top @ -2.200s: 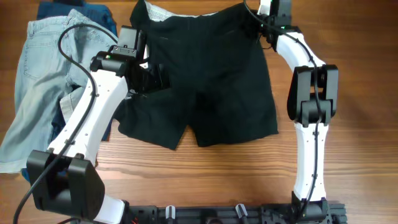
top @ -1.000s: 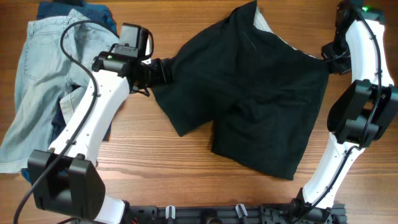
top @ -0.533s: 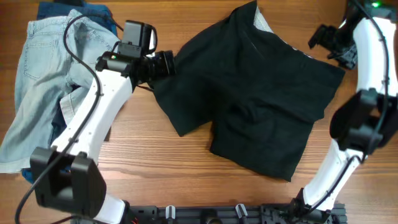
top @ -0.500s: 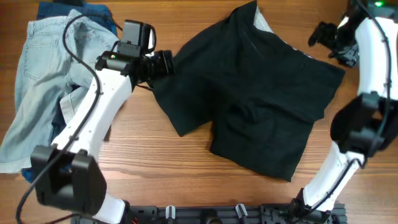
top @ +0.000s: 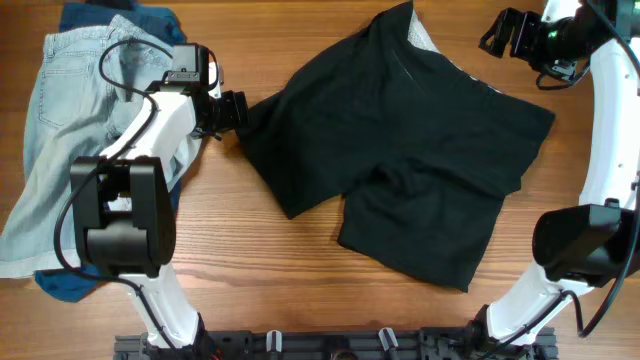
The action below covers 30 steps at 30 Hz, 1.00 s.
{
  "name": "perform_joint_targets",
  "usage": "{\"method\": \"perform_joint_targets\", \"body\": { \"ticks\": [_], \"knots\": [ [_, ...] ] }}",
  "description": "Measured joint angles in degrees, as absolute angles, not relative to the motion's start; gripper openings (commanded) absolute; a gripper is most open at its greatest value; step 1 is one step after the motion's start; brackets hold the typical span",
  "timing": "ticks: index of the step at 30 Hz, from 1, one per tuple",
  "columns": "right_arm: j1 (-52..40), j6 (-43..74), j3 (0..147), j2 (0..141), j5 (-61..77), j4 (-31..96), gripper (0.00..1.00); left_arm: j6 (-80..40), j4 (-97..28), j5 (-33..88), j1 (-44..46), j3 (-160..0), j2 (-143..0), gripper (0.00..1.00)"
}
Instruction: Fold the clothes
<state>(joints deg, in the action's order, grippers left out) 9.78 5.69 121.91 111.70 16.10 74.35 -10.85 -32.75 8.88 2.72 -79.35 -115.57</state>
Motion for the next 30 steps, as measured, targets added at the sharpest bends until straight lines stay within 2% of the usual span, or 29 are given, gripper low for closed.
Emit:
{"method": "perform_joint_targets", "body": {
  "ticks": [2, 3, 4, 8, 12, 13, 21, 30],
  "knots": [
    [9.69, 5.69, 121.91, 111.7, 16.1, 74.37, 1.0, -9.78, -32.71, 9.13, 2.92, -79.35, -115.96, 0.73],
    [9.65, 5.69, 121.91, 111.7, 16.1, 74.37, 1.0, -9.19, -32.67, 9.17, 2.94, -79.35, -116.03, 0.68],
    [9.61, 5.69, 121.91, 111.7, 16.1, 74.41, 1.0, -8.6, -32.58, 9.43, 3.46, -79.35, -117.12, 0.6],
    [9.52, 5.69, 121.91, 111.7, 16.12, 74.54, 1.0, -7.16, -30.74, 9.65, 4.89, -79.35, -118.72, 0.37],
    [9.52, 5.67, 121.91, 111.7, 16.1, 74.54, 1.0, -6.81, -29.91, 9.96, 5.98, -79.35, -118.74, 0.07],
    [9.52, 5.69, 121.91, 111.7, 16.1, 74.54, 1.0, -6.55, -29.87, 9.91, 6.13, -79.35, -118.74, 0.04],
    [9.52, 5.67, 121.91, 111.7, 16.1, 74.56, 1.0, -11.46, -22.5, 5.82, 6.15, -79.35, -118.74, 0.04],
    [9.52, 5.67, 121.91, 111.7, 16.1, 76.14, 1.0, -15.03, -11.42, 4.67, -0.14, -83.94, -119.28, 0.04]
  ]
}}
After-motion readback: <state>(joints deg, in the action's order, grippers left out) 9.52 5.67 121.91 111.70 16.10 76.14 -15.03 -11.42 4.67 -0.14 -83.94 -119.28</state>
